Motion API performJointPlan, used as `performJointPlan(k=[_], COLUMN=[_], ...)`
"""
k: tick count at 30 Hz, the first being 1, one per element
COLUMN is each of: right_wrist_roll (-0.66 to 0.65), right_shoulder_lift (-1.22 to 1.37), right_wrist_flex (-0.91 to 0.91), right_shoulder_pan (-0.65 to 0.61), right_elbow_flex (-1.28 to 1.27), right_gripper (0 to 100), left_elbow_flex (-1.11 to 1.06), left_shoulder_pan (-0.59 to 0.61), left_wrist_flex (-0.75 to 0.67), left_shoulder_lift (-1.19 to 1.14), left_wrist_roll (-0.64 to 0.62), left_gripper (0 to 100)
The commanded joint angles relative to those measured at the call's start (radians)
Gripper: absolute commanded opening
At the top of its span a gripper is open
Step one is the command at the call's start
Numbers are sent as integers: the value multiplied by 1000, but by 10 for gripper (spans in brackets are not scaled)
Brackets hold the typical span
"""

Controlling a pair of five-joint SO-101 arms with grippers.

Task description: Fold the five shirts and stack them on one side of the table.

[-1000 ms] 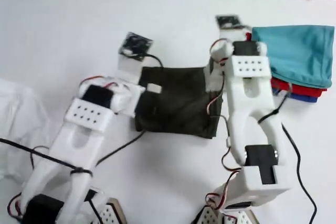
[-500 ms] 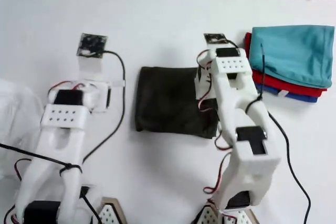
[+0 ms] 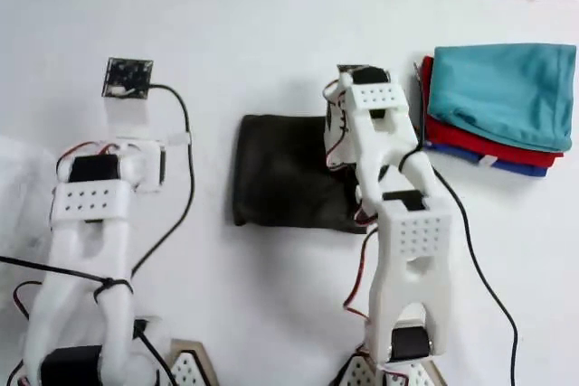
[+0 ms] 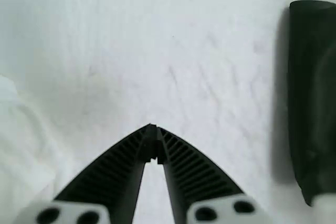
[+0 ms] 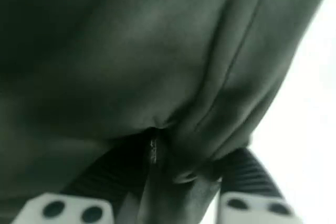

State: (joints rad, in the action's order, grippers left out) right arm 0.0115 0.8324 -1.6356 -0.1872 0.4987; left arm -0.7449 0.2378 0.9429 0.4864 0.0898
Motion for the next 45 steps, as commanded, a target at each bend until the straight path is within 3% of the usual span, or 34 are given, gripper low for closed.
performJointPlan(k=[1,8,19,25,34,45], right_wrist_roll=[-78,-132,-502,-631,-686,-647], right_shoulder_lift=[128,136,-363,-524,-555,-479], right_wrist_flex=[-97,-133,-133,-130,-125,44], right_shoulder_pan=[-15,59,137,217,380,544], right_elbow_flex=[160,295,279,302,580,582], right_gripper=[34,18,18,18,17,17], left_elbow_flex=[13,13,5,5,4,4], left_shoulder_pan=[23,23,21,23,23,20], left_wrist_flex=[-6,-8,-31,-31,-25,-25], left_shoulder_lift=[40,40,32,32,32,32], left_wrist_roll=[3,5,5,5,5,5], left_gripper=[24,24,24,24,24,24])
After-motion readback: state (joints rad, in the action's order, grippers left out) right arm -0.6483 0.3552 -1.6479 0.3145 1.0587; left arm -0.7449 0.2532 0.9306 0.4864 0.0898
